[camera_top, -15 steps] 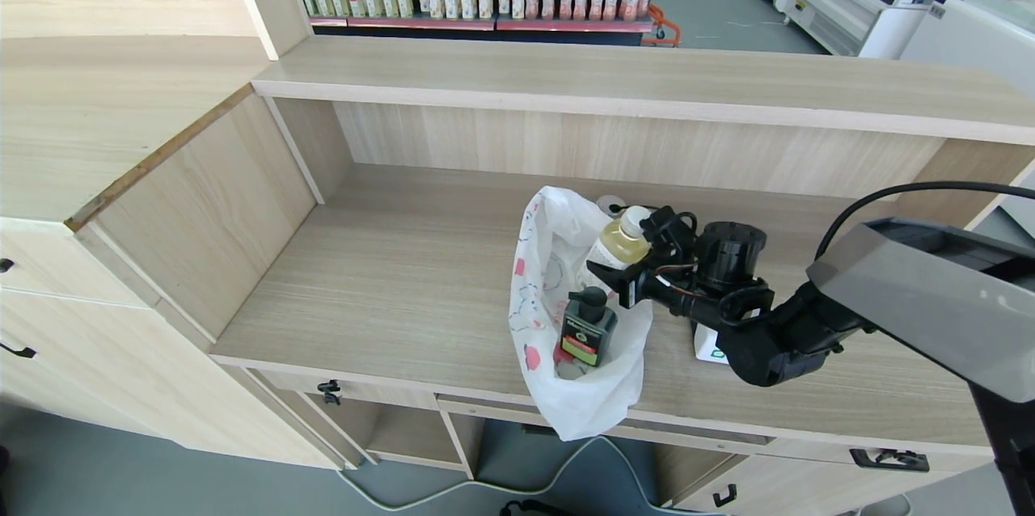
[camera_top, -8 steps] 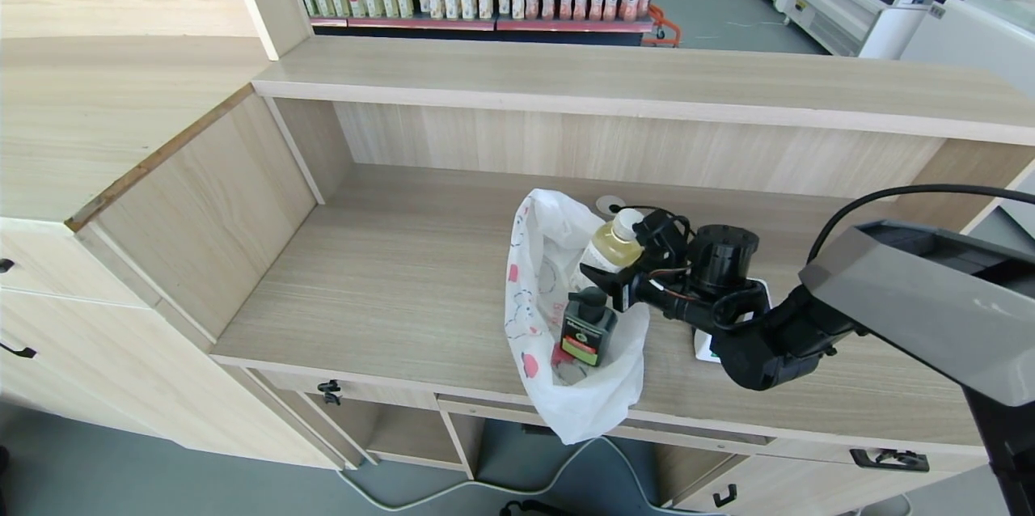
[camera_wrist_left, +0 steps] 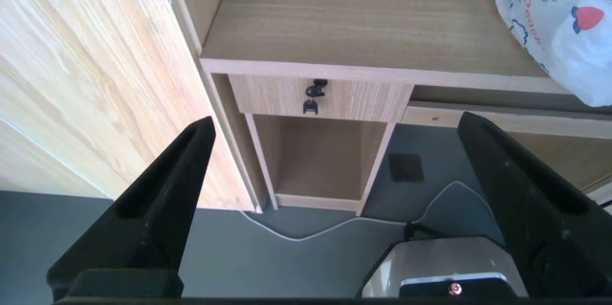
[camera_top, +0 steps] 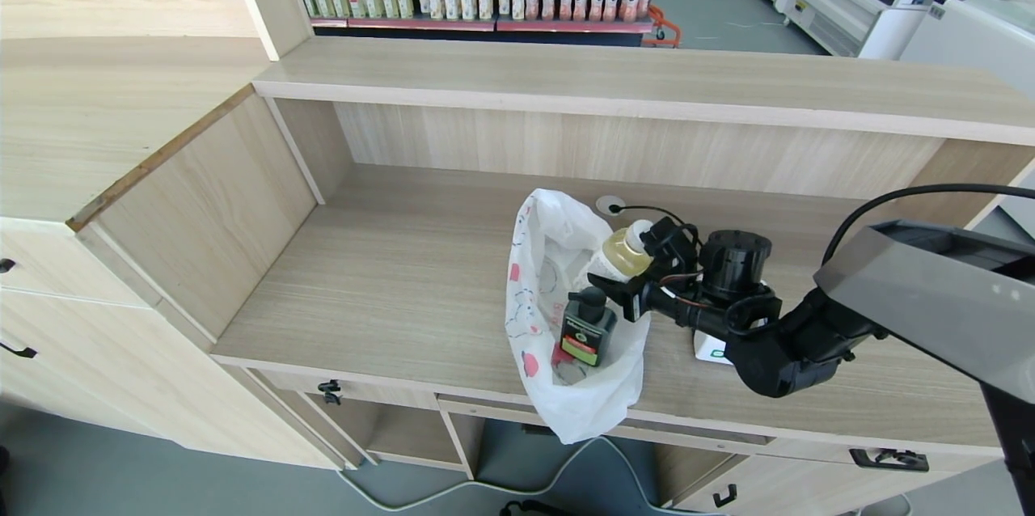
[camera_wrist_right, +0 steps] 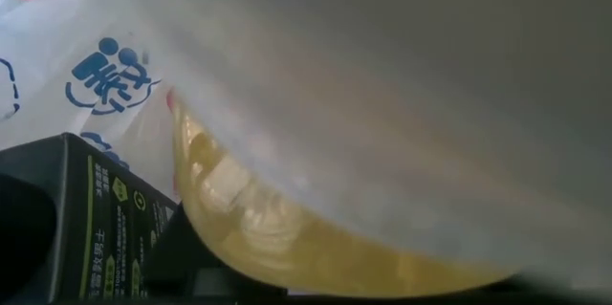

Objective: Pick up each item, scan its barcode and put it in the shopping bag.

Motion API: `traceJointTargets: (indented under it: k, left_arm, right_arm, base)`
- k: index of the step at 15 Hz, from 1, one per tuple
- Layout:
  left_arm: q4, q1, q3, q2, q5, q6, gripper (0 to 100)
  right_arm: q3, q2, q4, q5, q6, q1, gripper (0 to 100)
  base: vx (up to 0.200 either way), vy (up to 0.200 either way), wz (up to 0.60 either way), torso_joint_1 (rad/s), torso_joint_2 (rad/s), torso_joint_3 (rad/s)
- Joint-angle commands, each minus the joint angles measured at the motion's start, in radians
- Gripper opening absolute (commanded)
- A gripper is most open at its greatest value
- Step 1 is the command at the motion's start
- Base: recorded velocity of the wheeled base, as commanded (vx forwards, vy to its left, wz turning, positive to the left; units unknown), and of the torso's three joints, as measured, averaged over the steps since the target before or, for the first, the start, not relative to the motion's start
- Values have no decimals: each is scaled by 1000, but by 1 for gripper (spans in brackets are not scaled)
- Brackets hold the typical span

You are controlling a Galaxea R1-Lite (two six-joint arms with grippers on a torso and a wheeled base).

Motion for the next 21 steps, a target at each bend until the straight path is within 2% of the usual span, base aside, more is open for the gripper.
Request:
traceJointTargets:
  k: [1, 2, 12, 17, 19, 21]
  left_arm:
    - [0, 0, 0, 0, 0, 1, 100]
    - [0, 0, 0, 0, 0, 1, 100]
    - [0, 0, 0, 0, 0, 1, 100]
    - [0, 0, 0, 0, 0, 1, 100]
    - [0, 0, 0, 0, 0, 1, 100]
    - [0, 0, 0, 0, 0, 1, 100]
  right_arm:
    - [-5, -5, -1, 2, 1, 5, 0]
    - [-8, -6, -1, 11, 2, 5, 100]
    - [16, -151, 17, 70, 19, -21, 100]
    - [207, -415, 71, 65, 21, -100, 100]
    - [269, -565, 149, 59, 67, -123, 100]
    - [398, -724, 171, 34, 103, -140, 100]
  base:
    - [0, 0, 0, 0, 0, 0]
    - [0, 0, 0, 0, 0, 0]
    - [0, 0, 0, 0, 0, 0]
    - [0, 0, 0, 0, 0, 0]
    - [0, 0, 0, 0, 0, 0]
    - [0, 0, 0, 0, 0, 0]
